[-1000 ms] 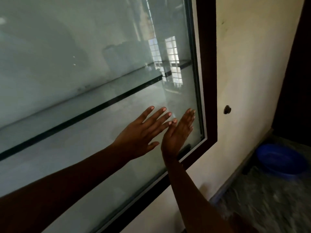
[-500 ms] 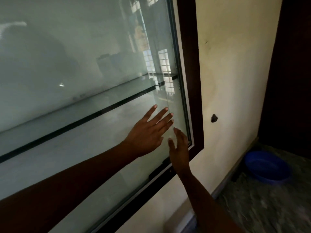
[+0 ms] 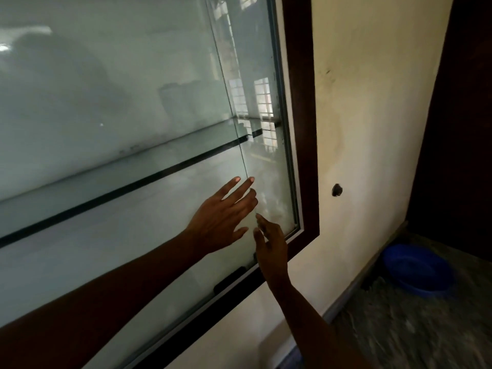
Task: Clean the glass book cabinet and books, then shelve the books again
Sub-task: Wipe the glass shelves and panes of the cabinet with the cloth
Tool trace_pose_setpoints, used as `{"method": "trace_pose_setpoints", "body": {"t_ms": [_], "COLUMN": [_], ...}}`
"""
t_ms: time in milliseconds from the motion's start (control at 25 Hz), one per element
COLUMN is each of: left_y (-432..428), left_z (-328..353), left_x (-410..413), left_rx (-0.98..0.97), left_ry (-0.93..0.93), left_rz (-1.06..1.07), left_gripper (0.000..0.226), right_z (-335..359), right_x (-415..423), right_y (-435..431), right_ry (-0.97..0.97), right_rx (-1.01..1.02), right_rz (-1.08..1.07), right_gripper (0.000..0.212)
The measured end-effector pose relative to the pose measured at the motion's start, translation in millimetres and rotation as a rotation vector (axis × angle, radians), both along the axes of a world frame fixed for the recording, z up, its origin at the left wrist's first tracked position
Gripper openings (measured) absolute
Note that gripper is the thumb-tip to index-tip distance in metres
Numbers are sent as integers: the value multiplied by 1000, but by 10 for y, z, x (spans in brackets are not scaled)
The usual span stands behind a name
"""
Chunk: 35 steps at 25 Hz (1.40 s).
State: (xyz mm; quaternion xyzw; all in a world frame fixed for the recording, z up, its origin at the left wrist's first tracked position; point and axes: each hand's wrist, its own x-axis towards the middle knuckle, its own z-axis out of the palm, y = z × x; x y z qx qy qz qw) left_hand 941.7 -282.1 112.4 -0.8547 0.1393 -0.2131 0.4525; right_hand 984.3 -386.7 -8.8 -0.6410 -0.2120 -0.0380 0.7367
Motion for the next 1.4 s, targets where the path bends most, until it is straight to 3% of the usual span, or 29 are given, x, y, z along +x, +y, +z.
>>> {"method": "trace_pose_setpoints", "body": {"t_ms": [320,440,720,880,1000,1120,1240,1400], "left_y": [411,607,1106,1232,1238,1178,979,483], "left_z": [22,27,46,37,50,43,-9,185], "left_x": [-970,-1382,-2429,-2741,-2798,-2806,-2732,-2005], "left_rx": [-7,-1,70,59,32,-19,-162,-234], "left_ry": [7,18,56,77,95,95,-11,-120], "left_rz": [7,10,98,116,145,167,147,-35], "left_gripper": [60,60,65,56,56,56,56,58], "right_z": [-44,-102,-164,-132,-84,-88,-41,43], "right_x": [-938,-1310,-2288,-2612,-2683,-2604,-2342,-1575], "right_y": [432,627,1057,1185,1201,1098,848,460], "right_ry": [-77,-133,-209,-184,-146,-225,-259,-140], "right_rx": [37,70,48,50,12,-47,-138,-103], "right_rz": [22,7,122,108,110,174,275,-27], "right_gripper": [34,57,49,43,43,44,46,51]}}
